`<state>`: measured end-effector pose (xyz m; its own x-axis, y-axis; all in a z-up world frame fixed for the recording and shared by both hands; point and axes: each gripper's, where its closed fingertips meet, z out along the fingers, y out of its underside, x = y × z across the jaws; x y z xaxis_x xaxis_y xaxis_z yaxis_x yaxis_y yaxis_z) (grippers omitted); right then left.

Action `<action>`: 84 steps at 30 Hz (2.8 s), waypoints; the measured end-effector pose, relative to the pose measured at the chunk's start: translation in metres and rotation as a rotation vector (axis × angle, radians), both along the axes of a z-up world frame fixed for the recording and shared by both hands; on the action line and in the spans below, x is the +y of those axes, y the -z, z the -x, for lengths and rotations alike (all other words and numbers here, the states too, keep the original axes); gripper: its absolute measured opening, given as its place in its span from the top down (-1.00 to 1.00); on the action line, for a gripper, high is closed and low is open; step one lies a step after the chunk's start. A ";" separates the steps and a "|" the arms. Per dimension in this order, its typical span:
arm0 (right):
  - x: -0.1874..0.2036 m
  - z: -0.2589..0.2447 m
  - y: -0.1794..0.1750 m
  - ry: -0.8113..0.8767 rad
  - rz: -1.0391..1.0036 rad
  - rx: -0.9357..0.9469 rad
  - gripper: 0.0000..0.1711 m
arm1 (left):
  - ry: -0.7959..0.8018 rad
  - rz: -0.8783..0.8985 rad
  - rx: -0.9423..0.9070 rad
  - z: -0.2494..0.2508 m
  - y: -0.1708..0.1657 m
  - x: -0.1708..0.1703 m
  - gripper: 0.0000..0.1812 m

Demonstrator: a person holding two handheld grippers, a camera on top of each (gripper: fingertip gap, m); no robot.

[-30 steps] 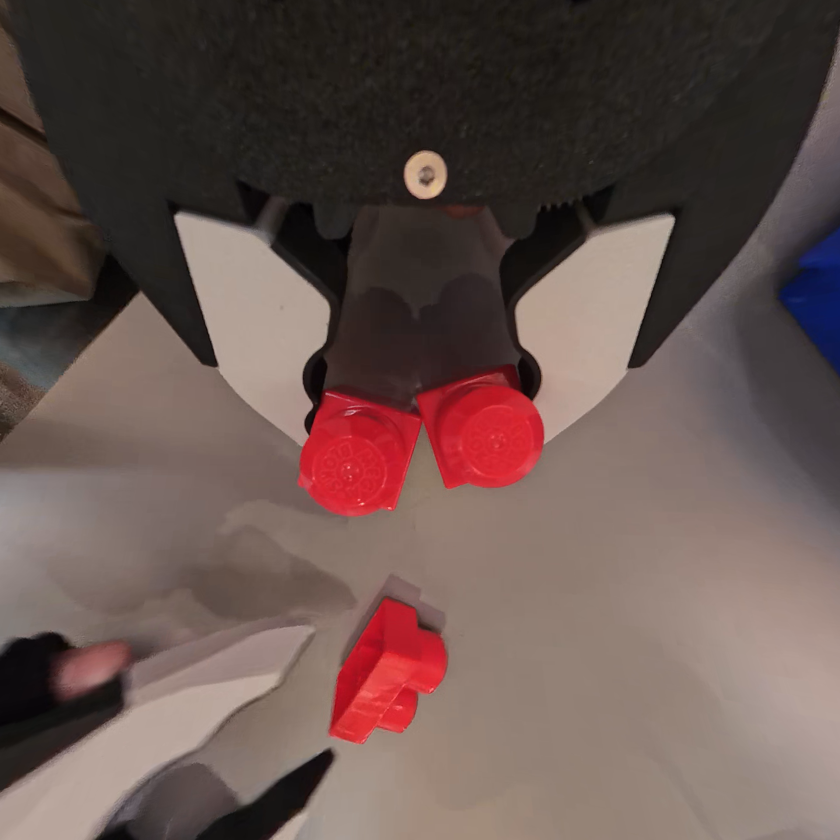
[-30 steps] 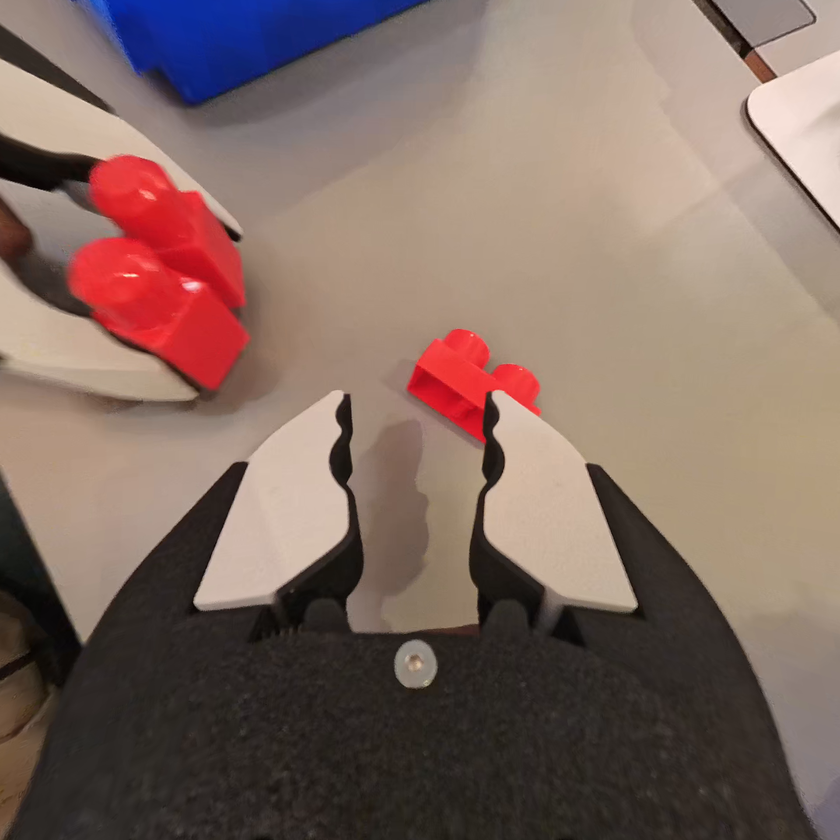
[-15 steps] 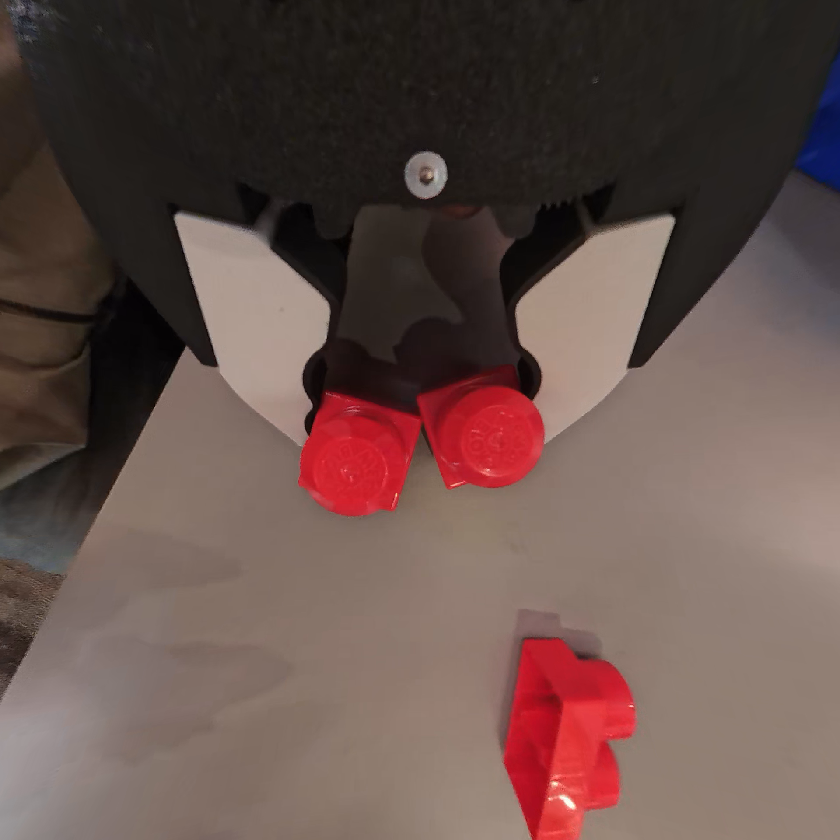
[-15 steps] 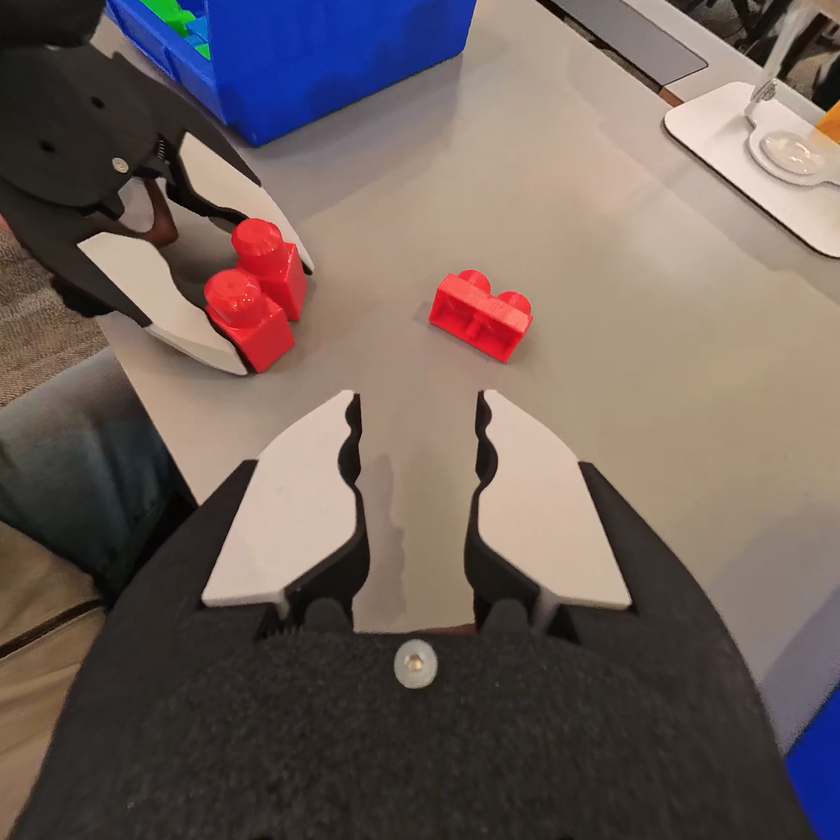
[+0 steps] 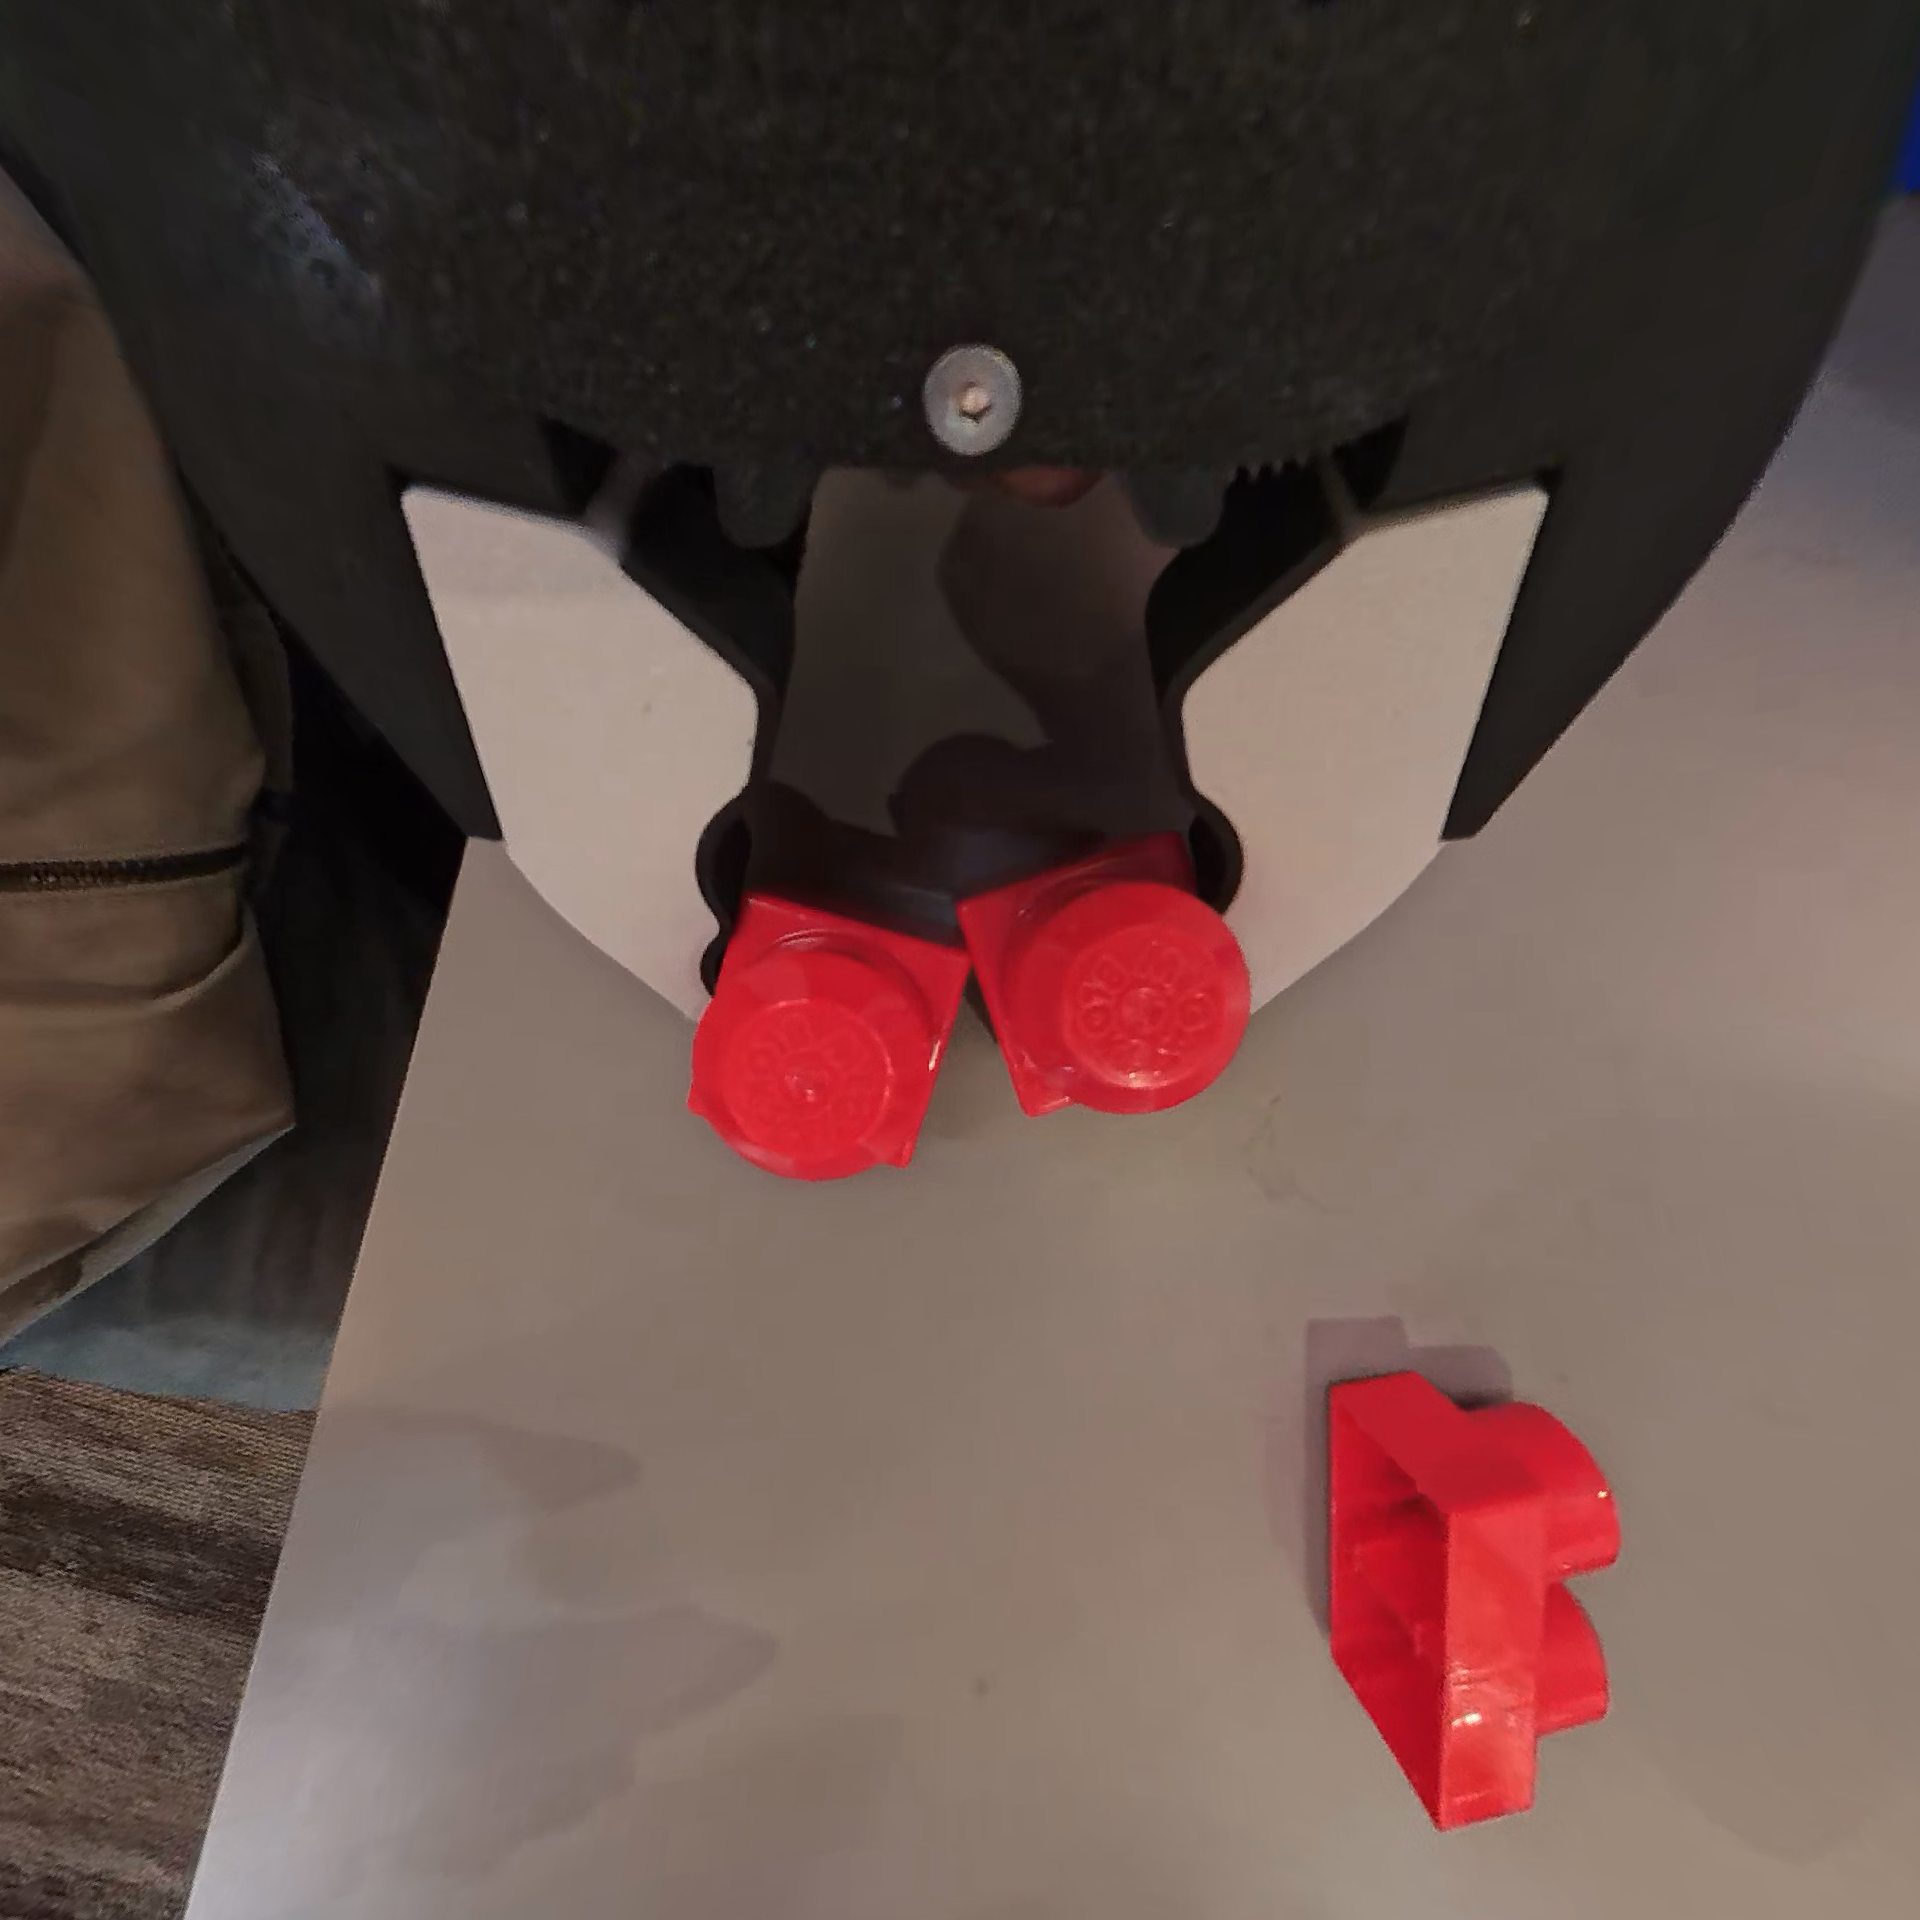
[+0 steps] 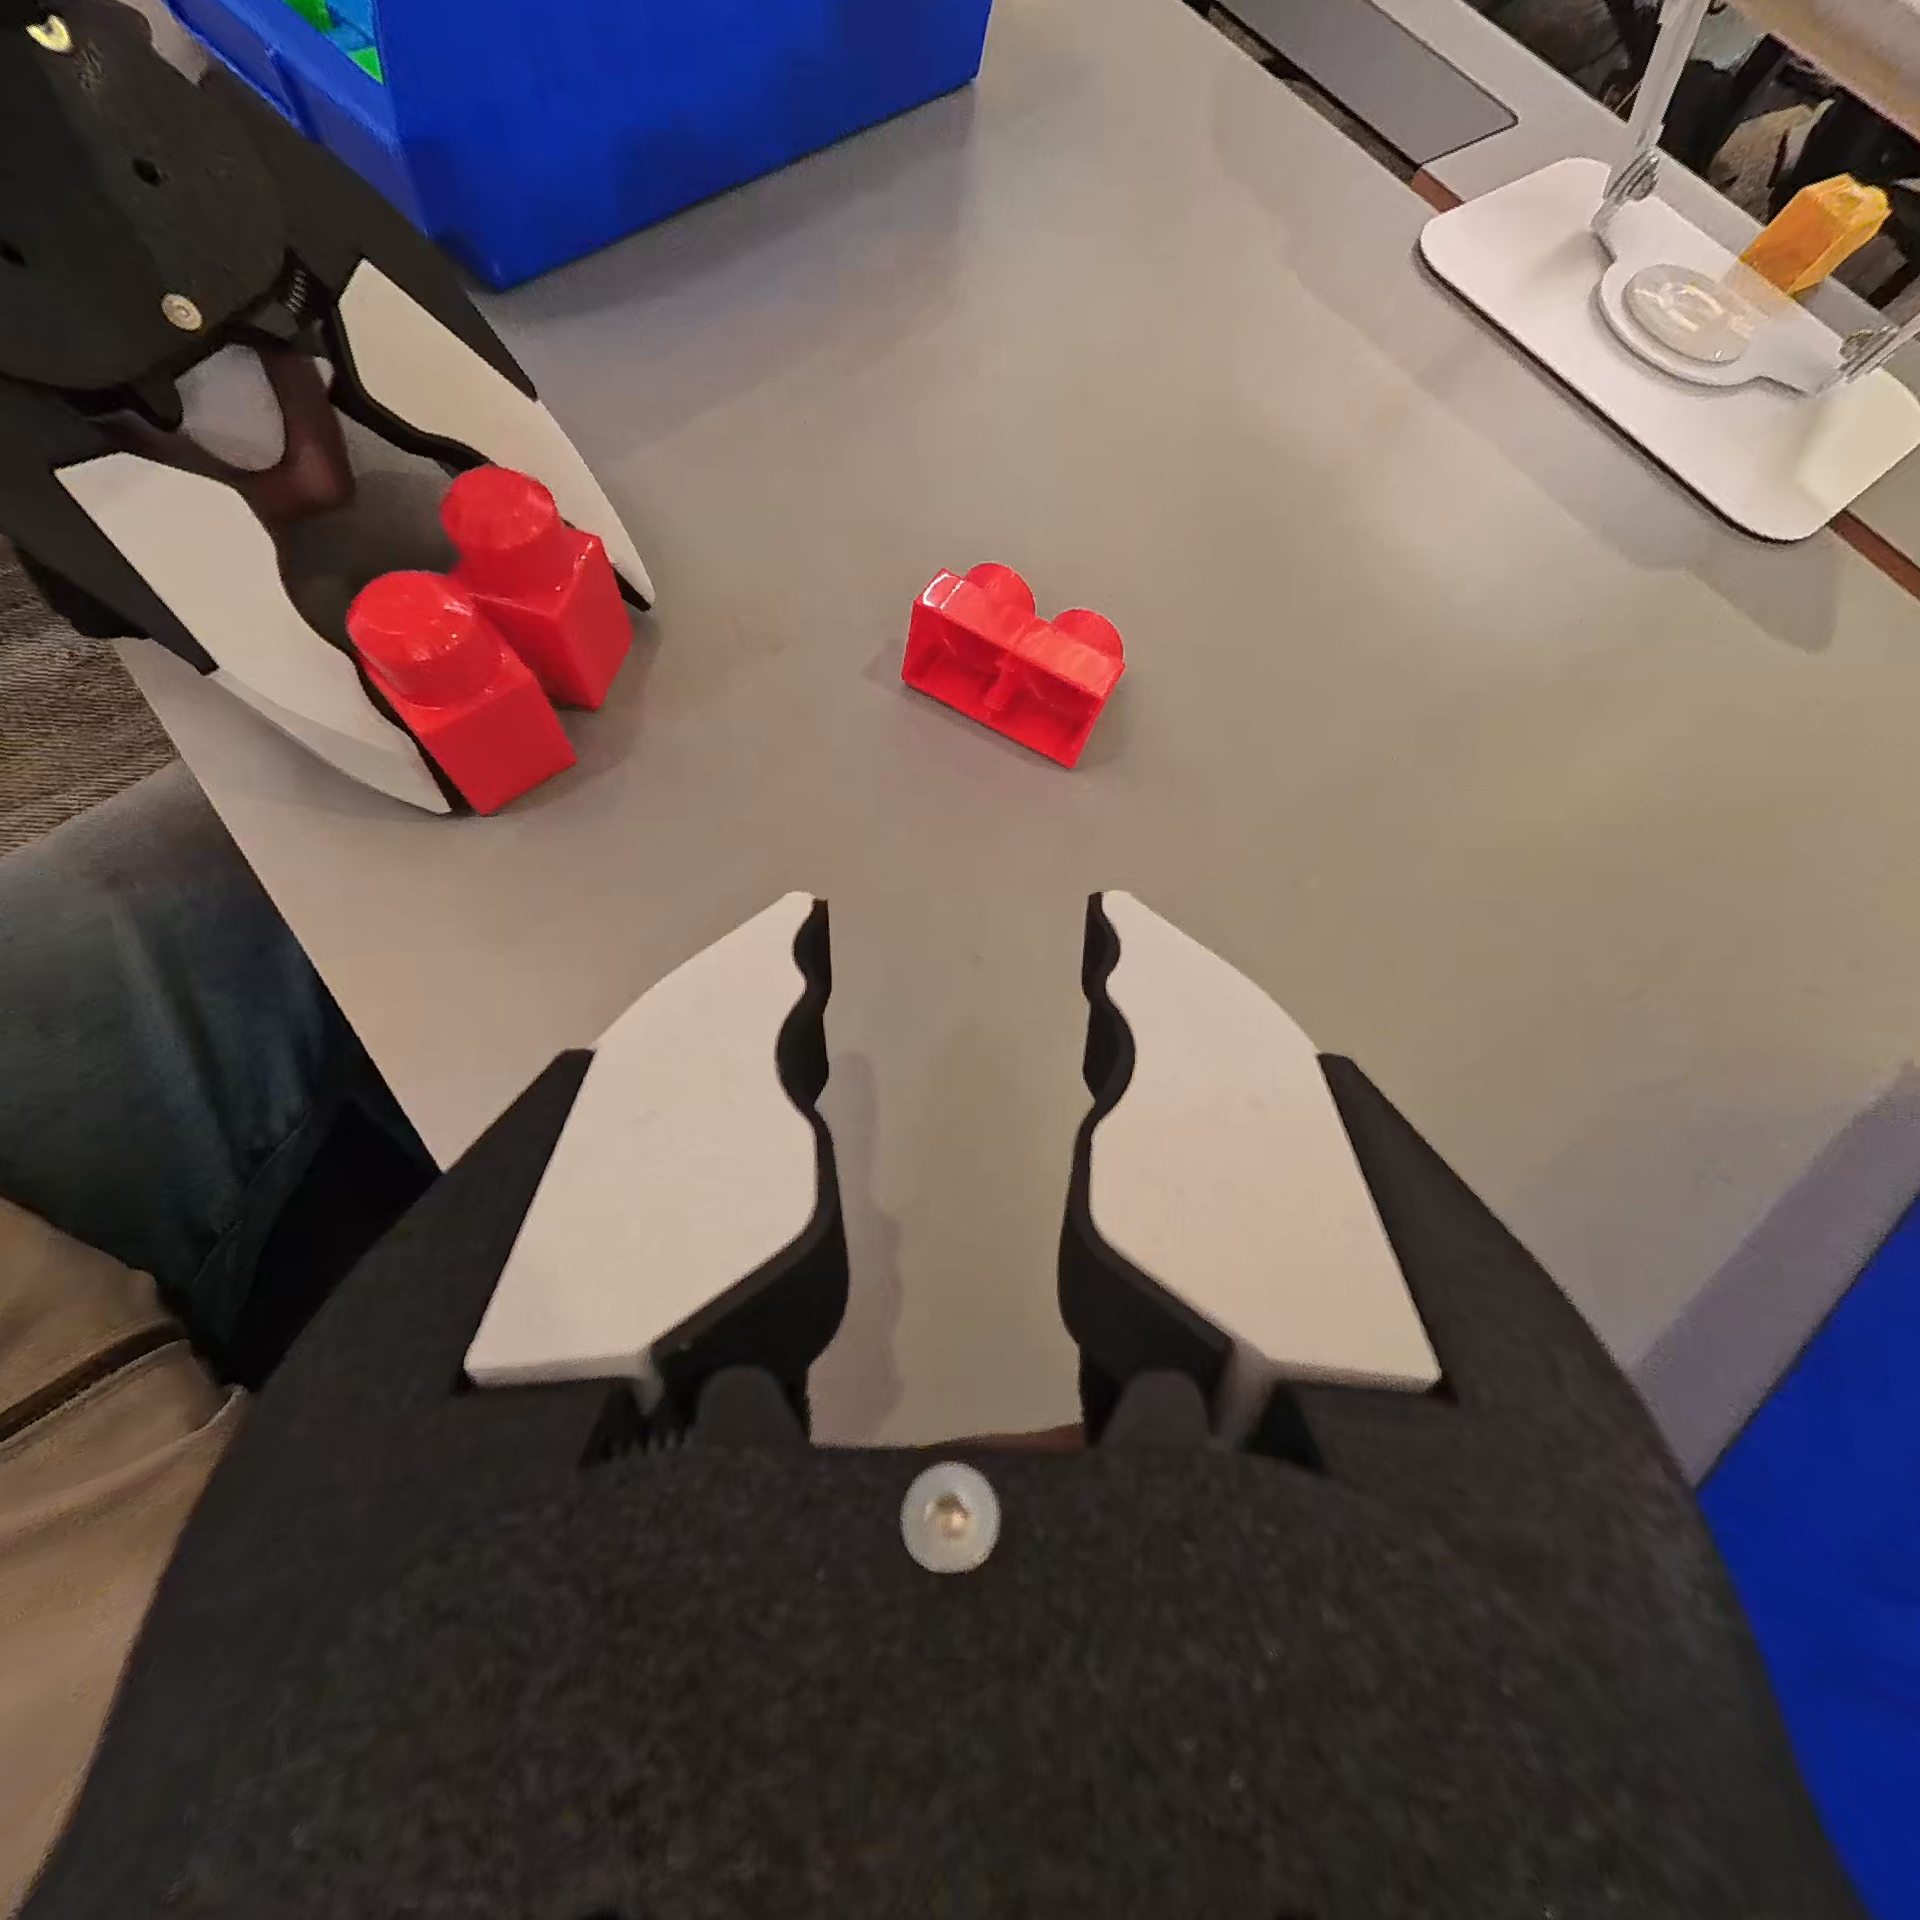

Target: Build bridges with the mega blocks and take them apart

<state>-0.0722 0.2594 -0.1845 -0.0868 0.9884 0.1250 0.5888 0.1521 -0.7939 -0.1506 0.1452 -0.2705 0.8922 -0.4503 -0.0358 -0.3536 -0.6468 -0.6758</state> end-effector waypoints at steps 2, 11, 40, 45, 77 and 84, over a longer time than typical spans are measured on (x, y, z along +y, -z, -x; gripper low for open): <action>-0.001 0.001 0.001 -0.002 0.011 -0.002 0.46 | -0.003 -0.012 0.005 0.000 -0.001 0.000 0.07; -0.007 0.001 0.005 -0.030 0.027 -0.014 0.46 | -0.166 -0.121 -0.099 -0.011 -0.030 -0.022 -0.06; -0.016 0.002 0.016 -0.090 0.044 -0.042 0.81 | -0.336 -0.083 -0.051 0.043 -0.020 -0.017 1.00; -0.014 0.001 0.017 -0.086 0.046 -0.044 0.81 | -0.285 -0.067 -0.053 0.037 -0.017 -0.007 1.00; -0.017 -0.001 0.008 -0.095 0.023 -0.034 0.81 | -0.435 -0.110 -0.003 -0.039 -0.011 -0.023 1.00; -0.016 -0.002 0.006 -0.092 0.022 -0.030 0.81 | -0.497 -0.134 0.033 -0.028 -0.014 -0.024 1.00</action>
